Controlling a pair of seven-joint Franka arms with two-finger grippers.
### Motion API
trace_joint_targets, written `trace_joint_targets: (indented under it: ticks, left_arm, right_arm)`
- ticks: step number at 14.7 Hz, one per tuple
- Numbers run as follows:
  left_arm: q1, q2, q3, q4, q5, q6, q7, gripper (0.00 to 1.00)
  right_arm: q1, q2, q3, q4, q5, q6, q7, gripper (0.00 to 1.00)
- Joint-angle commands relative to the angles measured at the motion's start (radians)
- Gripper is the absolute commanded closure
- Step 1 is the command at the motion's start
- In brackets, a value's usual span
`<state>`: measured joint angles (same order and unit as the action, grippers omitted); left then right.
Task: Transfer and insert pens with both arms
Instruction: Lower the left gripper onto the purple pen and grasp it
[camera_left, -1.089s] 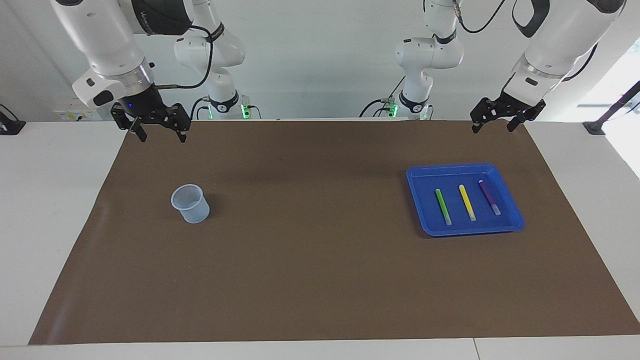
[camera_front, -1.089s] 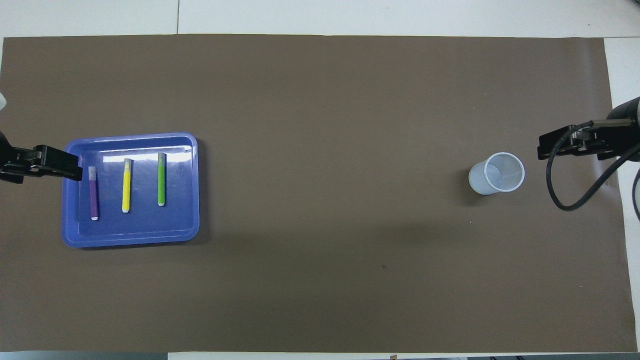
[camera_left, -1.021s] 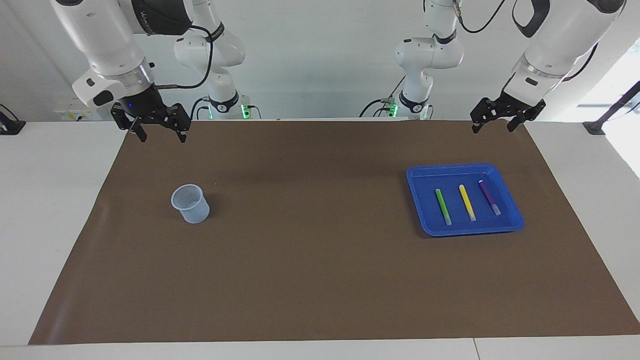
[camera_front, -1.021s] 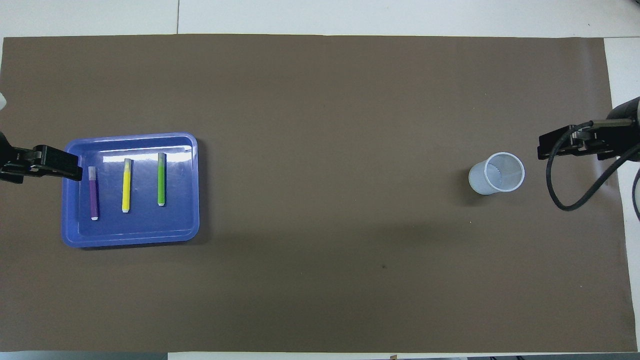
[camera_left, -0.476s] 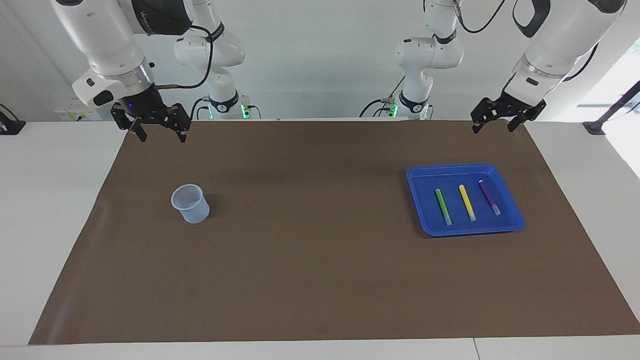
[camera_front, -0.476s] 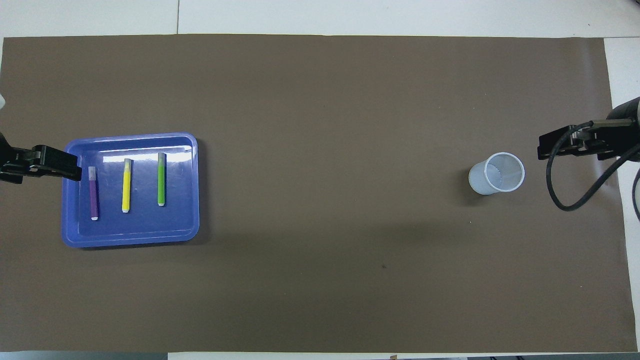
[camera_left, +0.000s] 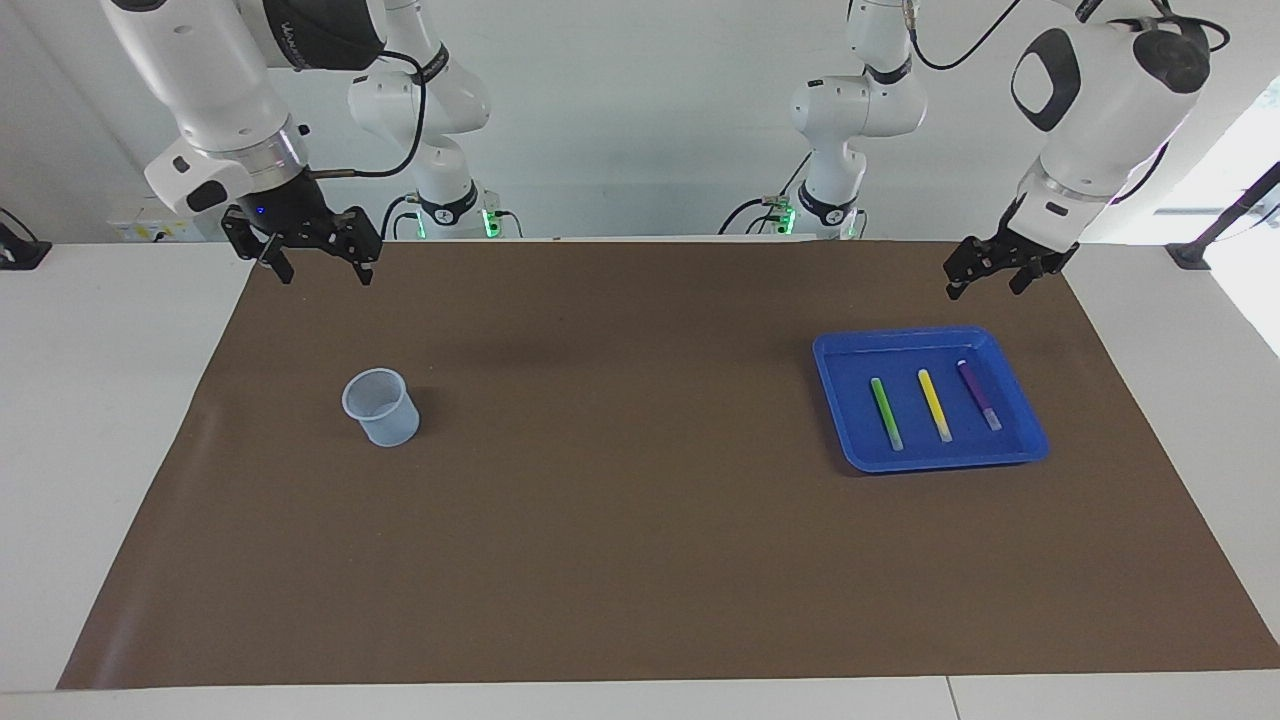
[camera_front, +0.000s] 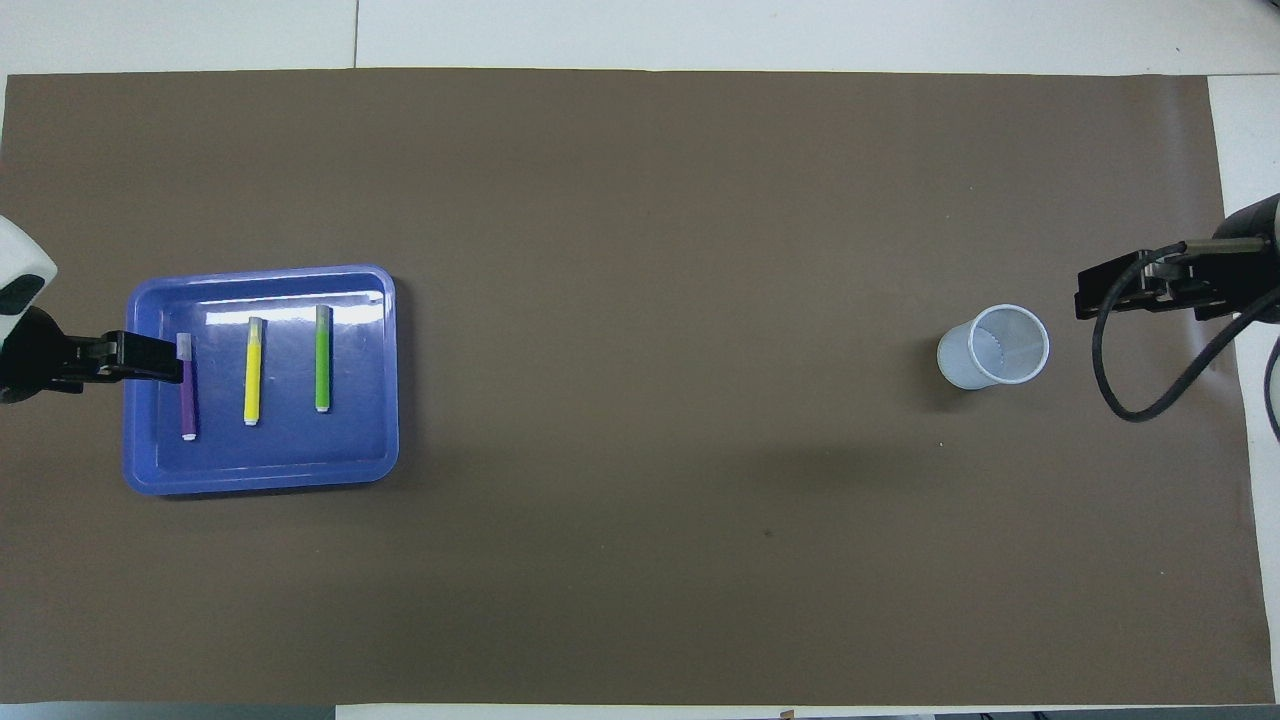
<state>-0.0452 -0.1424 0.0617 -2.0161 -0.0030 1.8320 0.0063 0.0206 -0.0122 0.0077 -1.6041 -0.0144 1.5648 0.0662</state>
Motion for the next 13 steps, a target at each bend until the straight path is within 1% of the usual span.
trace_joint_targets:
  ticks: [1, 3, 5, 8, 10, 11, 13]
  left_arm:
    - [0.066, 0.013, -0.002, -0.167, -0.008, 0.179, 0.104, 0.0]
    - [0.105, 0.105, -0.002, -0.179, -0.008, 0.274, 0.191, 0.0]
    - [0.137, 0.17, -0.002, -0.179, -0.008, 0.349, 0.21, 0.0]
    - [0.137, 0.219, -0.002, -0.188, -0.008, 0.424, 0.21, 0.0]
    - [0.151, 0.247, -0.002, -0.188, -0.008, 0.461, 0.216, 0.05]
    - [0.151, 0.26, -0.002, -0.188, -0.008, 0.48, 0.23, 0.06]
    - [0.156, 0.29, -0.002, -0.182, -0.008, 0.507, 0.233, 0.13]
  right_arm:
    - [-0.008, -0.008, 0.001, -0.007, 0.021, -0.012, -0.032, 0.0]
    - [-0.008, -0.006, 0.001, -0.007, 0.021, -0.012, -0.032, 0.0]
    - [-0.008, -0.006, 0.001, -0.007, 0.021, -0.012, -0.032, 0.0]
    - [-0.008, -0.008, 0.001, -0.007, 0.021, -0.012, -0.032, 0.0]
    - [-0.008, -0.008, 0.001, -0.007, 0.021, -0.012, -0.032, 0.0]
    - [-0.008, -0.006, 0.001, -0.007, 0.021, -0.012, -0.032, 0.0]
    - [-0.008, -0.008, 0.001, -0.007, 0.021, -0.012, -0.032, 0.0]
